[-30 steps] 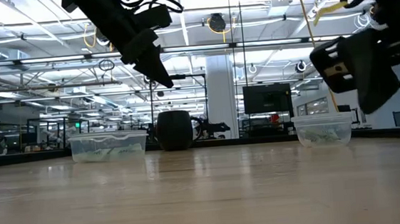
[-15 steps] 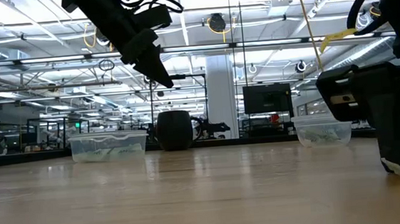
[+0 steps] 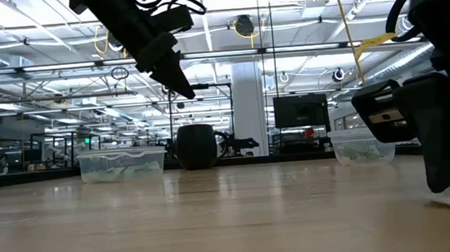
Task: Pick and place Stevia / Truvia into bins
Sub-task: Put the white stevia packet into the right transparent container
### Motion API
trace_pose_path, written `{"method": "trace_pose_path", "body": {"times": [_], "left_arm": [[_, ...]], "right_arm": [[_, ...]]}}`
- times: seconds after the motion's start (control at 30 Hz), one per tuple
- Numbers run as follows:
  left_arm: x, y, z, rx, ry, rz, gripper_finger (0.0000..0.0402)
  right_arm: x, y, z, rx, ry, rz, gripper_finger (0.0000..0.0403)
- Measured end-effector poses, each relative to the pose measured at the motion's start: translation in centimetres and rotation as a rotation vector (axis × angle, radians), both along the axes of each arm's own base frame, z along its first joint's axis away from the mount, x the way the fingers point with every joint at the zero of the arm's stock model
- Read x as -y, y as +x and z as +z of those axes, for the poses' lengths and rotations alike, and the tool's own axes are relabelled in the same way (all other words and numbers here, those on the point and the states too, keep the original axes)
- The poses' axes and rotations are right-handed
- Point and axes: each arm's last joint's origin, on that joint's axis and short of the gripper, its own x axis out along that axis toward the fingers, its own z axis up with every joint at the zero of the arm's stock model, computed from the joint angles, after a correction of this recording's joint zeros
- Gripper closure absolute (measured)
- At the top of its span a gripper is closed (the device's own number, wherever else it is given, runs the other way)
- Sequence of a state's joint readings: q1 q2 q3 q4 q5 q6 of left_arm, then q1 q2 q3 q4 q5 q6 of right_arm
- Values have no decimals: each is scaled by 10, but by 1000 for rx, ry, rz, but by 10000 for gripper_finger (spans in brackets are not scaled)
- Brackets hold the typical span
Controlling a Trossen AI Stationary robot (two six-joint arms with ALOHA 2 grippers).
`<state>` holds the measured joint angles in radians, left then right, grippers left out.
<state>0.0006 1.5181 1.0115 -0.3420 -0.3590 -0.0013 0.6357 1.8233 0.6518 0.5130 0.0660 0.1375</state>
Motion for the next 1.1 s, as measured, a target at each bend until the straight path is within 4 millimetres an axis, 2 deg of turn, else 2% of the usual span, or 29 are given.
{"method": "trace_pose_path", "body": {"times": [0.37, 0.5, 0.63, 0.77, 0.9, 1.1], "left_arm": [[0, 0, 0, -9, 16, -18, 266], [0, 0, 0, -9, 18, -17, 266], [0, 0, 0, -8, 20, -16, 266], [0, 0, 0, -7, 20, -16, 266], [0, 0, 0, -7, 20, -16, 266], [0, 0, 0, -7, 21, -16, 266]], "right_arm": [[8, -1, 19, 61, -70, -47, 337], [17, -1, 32, 64, -87, -82, 355], [31, -2, 53, 141, -206, -170, 367], [53, -12, 75, 176, -427, -304, 370], [85, -34, 92, 110, -613, -528, 368], [132, -65, 108, -57, -578, -849, 362]]}}
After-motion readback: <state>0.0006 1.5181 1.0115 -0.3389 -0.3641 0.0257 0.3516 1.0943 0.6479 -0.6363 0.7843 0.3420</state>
